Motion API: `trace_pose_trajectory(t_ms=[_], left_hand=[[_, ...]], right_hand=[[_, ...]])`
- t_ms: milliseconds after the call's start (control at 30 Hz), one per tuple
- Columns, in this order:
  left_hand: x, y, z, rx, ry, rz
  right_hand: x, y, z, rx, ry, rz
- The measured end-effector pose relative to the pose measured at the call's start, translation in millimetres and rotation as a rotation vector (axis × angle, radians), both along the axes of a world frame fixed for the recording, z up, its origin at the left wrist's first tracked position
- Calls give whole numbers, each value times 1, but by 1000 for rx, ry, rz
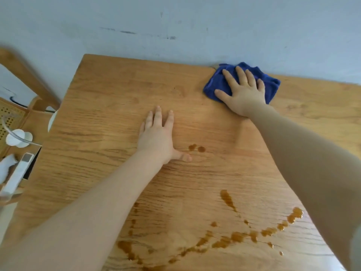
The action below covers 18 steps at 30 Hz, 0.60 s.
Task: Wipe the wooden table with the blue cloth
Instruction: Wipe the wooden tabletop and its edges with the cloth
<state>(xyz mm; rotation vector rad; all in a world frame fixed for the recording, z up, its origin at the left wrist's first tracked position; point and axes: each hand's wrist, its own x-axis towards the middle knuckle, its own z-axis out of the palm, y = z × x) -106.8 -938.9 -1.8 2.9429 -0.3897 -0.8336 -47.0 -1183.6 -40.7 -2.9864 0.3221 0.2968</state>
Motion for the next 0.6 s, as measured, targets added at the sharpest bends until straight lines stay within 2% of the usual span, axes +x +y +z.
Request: trace_pose_trajectory(t_ms=[200,300,367,500,600], left_hand=[[5,-16,15,125,81,54],[6,-29,20,209,88,82],[5,-31,18,182,124,116],[-4,-27,19,145,150,152],[-13,-36,25,96,94,107]], right_hand=[[-91,2,6,-15,32,316],[-97,-19,10,-6,64,427],[-72,-32,5,-7,40,408],[-17,-47,1,17,23,204],[-33,-44,2,-8,36,223]])
